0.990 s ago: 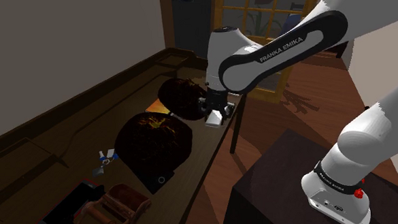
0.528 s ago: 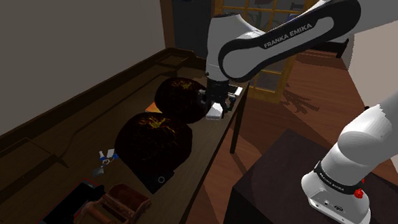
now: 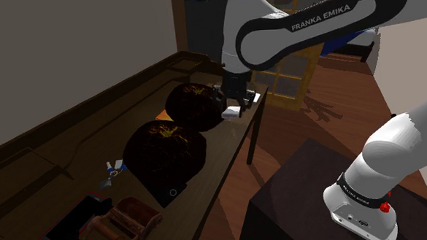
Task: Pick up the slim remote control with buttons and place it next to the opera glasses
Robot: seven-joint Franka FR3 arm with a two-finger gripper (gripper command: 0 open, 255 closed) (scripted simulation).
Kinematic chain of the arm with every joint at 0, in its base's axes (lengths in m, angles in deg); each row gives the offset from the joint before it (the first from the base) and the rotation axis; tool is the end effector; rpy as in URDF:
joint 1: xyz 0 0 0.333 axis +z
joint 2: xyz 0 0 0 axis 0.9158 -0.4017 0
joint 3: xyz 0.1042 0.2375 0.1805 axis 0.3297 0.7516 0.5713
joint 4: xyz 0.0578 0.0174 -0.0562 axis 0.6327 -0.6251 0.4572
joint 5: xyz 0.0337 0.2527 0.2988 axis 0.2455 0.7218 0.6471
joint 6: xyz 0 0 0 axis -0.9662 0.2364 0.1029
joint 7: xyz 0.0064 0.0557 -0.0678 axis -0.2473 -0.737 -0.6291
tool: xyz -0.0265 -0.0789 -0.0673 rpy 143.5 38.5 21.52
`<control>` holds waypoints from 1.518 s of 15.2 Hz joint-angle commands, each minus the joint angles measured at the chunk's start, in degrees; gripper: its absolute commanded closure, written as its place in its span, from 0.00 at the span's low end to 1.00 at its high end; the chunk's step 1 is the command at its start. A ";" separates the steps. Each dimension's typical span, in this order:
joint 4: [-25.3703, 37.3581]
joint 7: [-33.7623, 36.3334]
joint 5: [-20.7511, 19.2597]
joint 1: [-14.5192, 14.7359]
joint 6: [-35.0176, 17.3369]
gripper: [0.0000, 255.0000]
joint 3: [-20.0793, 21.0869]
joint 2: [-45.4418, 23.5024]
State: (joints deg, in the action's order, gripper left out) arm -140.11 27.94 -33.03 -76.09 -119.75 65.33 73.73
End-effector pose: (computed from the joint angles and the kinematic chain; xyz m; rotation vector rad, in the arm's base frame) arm 0.4221 0.1887 0.4480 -2.7341 1.4934 -0.0139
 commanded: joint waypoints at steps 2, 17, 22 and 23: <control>1.79 -0.20 0.05 -0.01 2.51 1.00 -0.50 0.82; 7.22 9.00 2.41 3.60 8.92 1.00 5.16 3.22; 9.66 16.44 3.02 5.43 9.03 1.00 10.78 1.90; 10.33 18.02 2.97 5.69 9.03 1.00 12.01 1.41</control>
State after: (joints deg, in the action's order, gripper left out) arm -130.62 44.20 -30.05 -70.71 -110.93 76.12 75.56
